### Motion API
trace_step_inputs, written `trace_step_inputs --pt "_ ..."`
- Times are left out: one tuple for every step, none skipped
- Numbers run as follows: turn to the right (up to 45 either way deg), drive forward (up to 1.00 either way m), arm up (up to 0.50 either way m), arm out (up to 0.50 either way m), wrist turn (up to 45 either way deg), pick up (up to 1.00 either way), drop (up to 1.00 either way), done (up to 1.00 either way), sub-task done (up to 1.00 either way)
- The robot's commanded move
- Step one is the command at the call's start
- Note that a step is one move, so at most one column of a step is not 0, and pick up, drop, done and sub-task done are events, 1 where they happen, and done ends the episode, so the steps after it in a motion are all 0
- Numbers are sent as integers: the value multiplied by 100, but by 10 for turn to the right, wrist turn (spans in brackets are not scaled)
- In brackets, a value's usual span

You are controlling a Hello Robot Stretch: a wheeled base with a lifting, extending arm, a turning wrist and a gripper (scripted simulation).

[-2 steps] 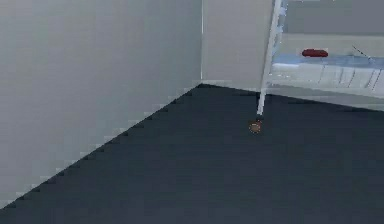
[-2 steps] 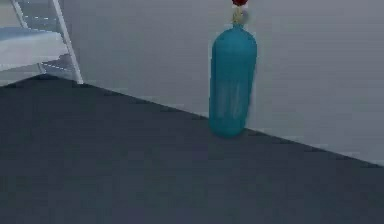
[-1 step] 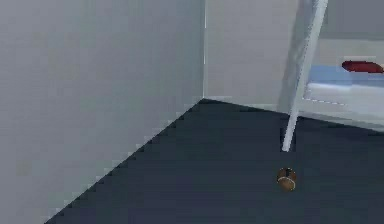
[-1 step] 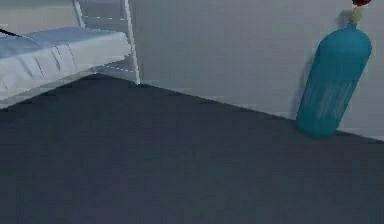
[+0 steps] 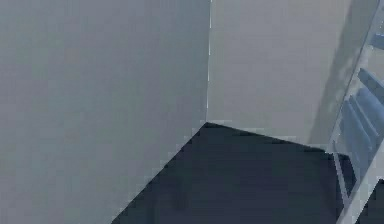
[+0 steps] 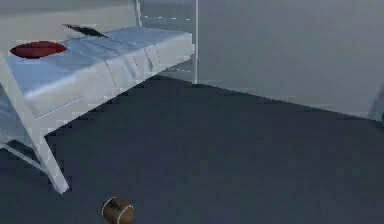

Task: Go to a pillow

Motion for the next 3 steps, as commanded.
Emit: trace_step_inputs --pt "60 0 0 0 0 0 0 0 0" --pt "0 65 0 0 0 0 0 0 0" --pt "240 0 0 0 0 0 0 0 0"
